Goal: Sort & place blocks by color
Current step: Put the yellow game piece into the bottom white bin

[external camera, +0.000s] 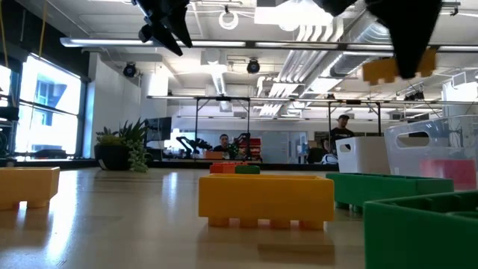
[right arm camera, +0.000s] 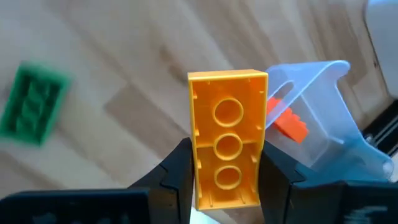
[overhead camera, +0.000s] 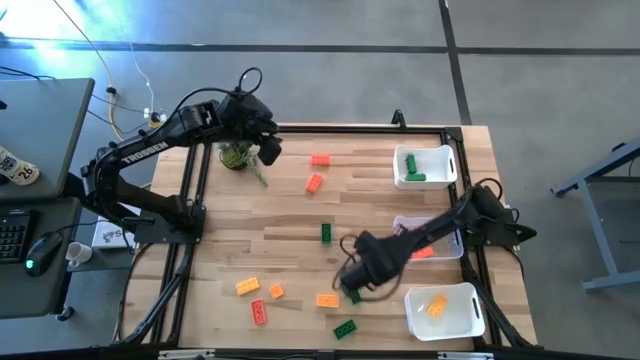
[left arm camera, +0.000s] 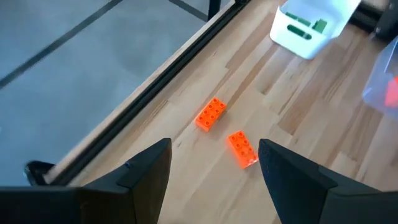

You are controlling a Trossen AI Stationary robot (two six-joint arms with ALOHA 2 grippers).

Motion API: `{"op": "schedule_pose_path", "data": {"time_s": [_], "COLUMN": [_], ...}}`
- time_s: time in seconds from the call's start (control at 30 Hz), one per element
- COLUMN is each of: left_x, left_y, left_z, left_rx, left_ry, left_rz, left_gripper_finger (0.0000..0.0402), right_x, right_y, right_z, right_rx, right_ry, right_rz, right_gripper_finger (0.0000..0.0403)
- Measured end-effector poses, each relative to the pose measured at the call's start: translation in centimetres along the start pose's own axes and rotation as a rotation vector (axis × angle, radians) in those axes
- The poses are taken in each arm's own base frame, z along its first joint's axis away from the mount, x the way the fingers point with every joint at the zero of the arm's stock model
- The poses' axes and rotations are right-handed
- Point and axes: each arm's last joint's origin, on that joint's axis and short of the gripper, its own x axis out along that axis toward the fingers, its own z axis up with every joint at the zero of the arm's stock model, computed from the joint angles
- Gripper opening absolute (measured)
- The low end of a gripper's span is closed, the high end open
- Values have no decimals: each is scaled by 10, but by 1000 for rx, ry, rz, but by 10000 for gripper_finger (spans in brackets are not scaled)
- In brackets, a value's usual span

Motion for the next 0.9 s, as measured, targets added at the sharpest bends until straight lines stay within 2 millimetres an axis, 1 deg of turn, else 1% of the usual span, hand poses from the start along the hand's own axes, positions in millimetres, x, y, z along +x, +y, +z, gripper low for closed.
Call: {"op": "schedule_pose_path", "data": {"time_s": [0.1,0.2,0.43,0.67,0.83,0.9], "left_x": [0,1,16,46,78,91], "left_y": [-1,-1,-3,-17,-30,-35], "left_z": [0,1,2,-1,-5,-7], "left_rx": [-69,-104,-208,-202,-170,-160], "left_ry": [-3,-10,26,113,185,201], "left_rz": [-2,0,17,20,28,27], "left_gripper_finger": [229,229,229,229,229,229], "right_x": [-3,-6,-10,-13,-14,-11], "right_y": [7,14,27,32,33,32], "right_z": [-18,-37,-86,-133,-161,-170], "right_rx": [-98,-153,-104,-4,71,124], "right_ry": [-14,-30,-29,20,14,15], "right_rz": [3,4,24,38,38,24], "right_gripper_finger": [106,106,106,106,106,106]}}
